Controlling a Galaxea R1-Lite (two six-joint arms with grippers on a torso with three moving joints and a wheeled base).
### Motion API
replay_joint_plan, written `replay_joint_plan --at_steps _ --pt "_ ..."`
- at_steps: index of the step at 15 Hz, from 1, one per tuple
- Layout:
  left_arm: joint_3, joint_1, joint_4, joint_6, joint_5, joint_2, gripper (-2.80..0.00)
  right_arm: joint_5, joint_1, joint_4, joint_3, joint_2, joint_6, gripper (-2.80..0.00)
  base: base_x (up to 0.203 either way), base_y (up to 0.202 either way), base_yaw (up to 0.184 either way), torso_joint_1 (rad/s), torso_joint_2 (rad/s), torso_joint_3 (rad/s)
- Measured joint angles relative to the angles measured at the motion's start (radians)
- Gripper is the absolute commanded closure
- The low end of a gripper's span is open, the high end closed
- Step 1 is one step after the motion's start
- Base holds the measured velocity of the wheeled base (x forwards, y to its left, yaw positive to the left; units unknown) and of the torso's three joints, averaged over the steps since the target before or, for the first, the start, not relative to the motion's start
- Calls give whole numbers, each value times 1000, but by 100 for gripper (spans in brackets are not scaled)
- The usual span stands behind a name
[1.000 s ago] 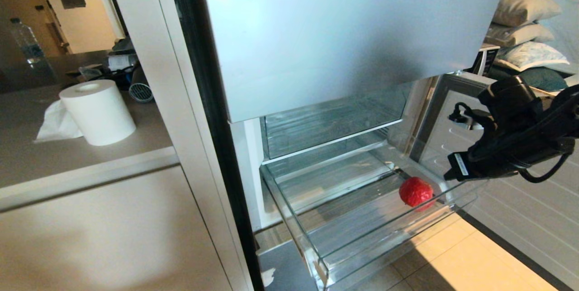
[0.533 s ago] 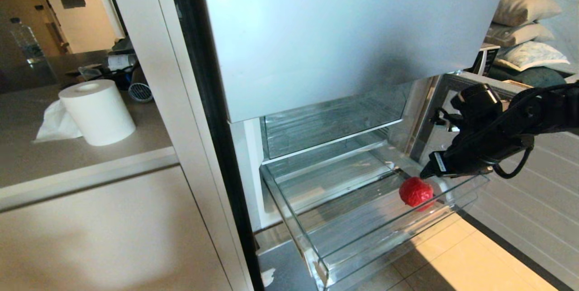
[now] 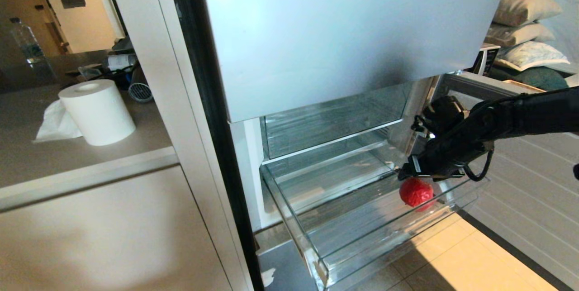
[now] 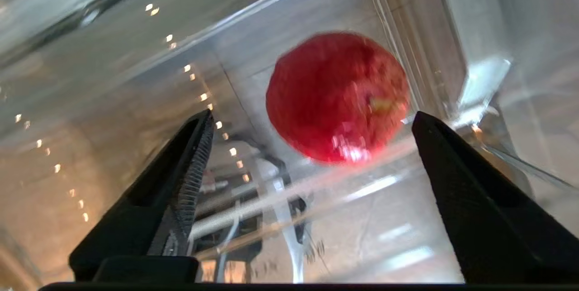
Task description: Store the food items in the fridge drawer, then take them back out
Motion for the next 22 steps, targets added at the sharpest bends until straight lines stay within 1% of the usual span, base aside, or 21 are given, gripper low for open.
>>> replay_joint_plan --at_steps 3,4,7,11,13,16,20,22 --pt "0 0 0 0 0 0 0 -68 6 -19 -9 29 9 -280 0 0 0 0 0 0" --pt "0 0 0 0 0 0 0 -76 11 -23 -9 34 19 -280 0 0 0 0 0 0" --pt "0 0 0 0 0 0 0 -97 31 -55 1 42 93 -280 0 0 0 0 0 0" --pt "0 0 0 0 0 0 0 -117 39 -127 26 61 129 -280 0 0 0 0 0 0" --pt "0 0 0 0 0 0 0 -165 49 -133 26 73 161 -280 0 0 0 0 0 0" --pt "0 0 0 0 0 0 0 -204 65 -132 28 85 201 -280 0 0 0 0 0 0" --pt "0 0 0 0 0 0 0 -267 70 -130 29 97 212 -280 0 0 0 0 0 0" --pt "0 0 0 0 0 0 0 -284 76 -129 30 100 215 -280 0 0 0 0 0 0"
